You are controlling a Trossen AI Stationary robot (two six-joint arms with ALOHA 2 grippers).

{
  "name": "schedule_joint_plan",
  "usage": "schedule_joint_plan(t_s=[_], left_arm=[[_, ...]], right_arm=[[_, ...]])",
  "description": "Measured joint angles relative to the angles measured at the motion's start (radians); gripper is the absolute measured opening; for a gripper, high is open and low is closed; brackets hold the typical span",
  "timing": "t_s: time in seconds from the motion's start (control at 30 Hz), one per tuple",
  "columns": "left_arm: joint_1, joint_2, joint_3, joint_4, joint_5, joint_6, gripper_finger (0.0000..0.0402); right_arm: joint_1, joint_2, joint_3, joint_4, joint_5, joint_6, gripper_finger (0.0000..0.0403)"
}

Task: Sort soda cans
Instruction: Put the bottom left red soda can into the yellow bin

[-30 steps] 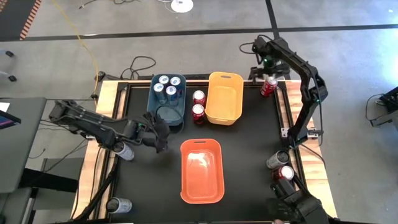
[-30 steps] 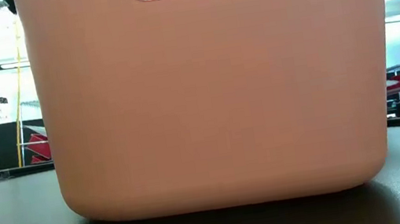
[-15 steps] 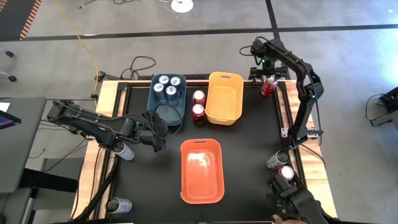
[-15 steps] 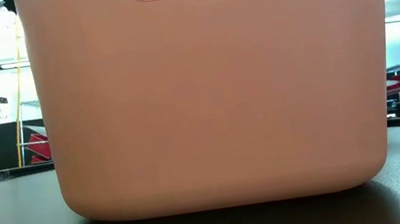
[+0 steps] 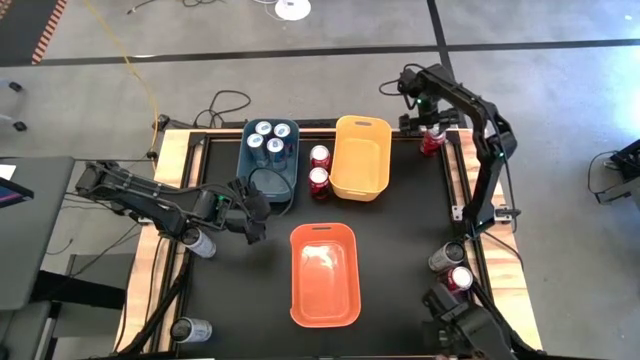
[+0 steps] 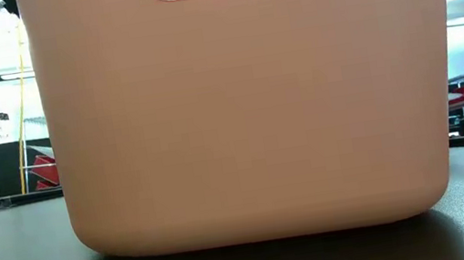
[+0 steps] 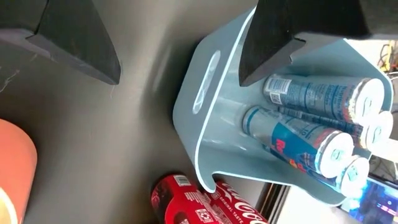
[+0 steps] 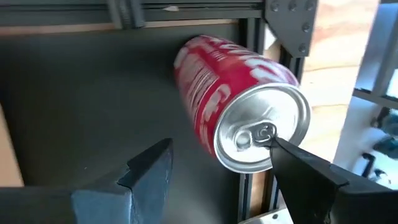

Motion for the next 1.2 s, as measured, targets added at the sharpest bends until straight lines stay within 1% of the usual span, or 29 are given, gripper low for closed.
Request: schedule_joint_plan(t_s=[0.1, 0.23, 0.37, 0.63, 0.77, 0.87, 0.93, 1.0, 1.03, 1.13, 1.17, 1.2], left_arm=[[0.0, 0.0, 0.0, 0.0, 0.0, -0.001, 0.0325], [0.0, 0.0, 0.0, 0.001, -0.001, -0.006, 0.0325], [0.0, 0.0, 0.0, 0.001, -0.001, -0.006, 0.0325], [0.003, 0.0, 0.0, 0.002, -0.002, 0.01, 0.0325], [0.003, 0.0, 0.0, 0.002, -0.002, 0.046, 0.0325], [0.003, 0.0, 0.0, 0.003, -0.001, 0.046, 0.0325], [0.003, 0.0, 0.0, 0.003, -0.001, 0.047, 0.0325], [0.003, 0.0, 0.0, 0.005, 0.0, 0.049, 0.0325], [0.004, 0.0, 0.0, 0.009, 0.0, 0.053, 0.0325], [0.004, 0.0, 0.0, 0.025, 0.0, 0.054, 0.0325], [0.004, 0.0, 0.0, 0.03, 0.001, 0.055, 0.0325], [0.004, 0.0, 0.0, 0.034, 0.001, 0.055, 0.0325]], right_arm=[[-0.001, -0.021, -0.001, -0.004, -0.015, -0.03, 0.0281], [-0.003, -0.044, -0.001, -0.004, -0.018, -0.031, 0.0281], [0.002, -0.047, -0.001, -0.001, -0.047, -0.038, 0.0281], [0.042, -0.045, 0.0, -0.036, -0.046, -0.024, 0.0281], [0.092, -0.04, 0.002, -0.067, -0.077, -0.122, 0.0281], [0.152, -0.04, 0.034, -0.083, -0.09, -0.185, 0.0281], [0.196, -0.04, 0.072, -0.084, -0.091, -0.263, 0.0281], [0.235, -0.04, 0.114, -0.082, -0.053, -0.342, 0.0281], [0.254, -0.04, 0.131, -0.083, -0.01, -0.381, 0.0281], [0.278, -0.04, 0.162, -0.07, 0.172, -0.489, 0.0281], [0.275, -0.041, 0.163, -0.065, 0.207, -0.507, 0.0281], [0.264, -0.041, 0.163, -0.066, 0.217, -0.519, 0.0281]])
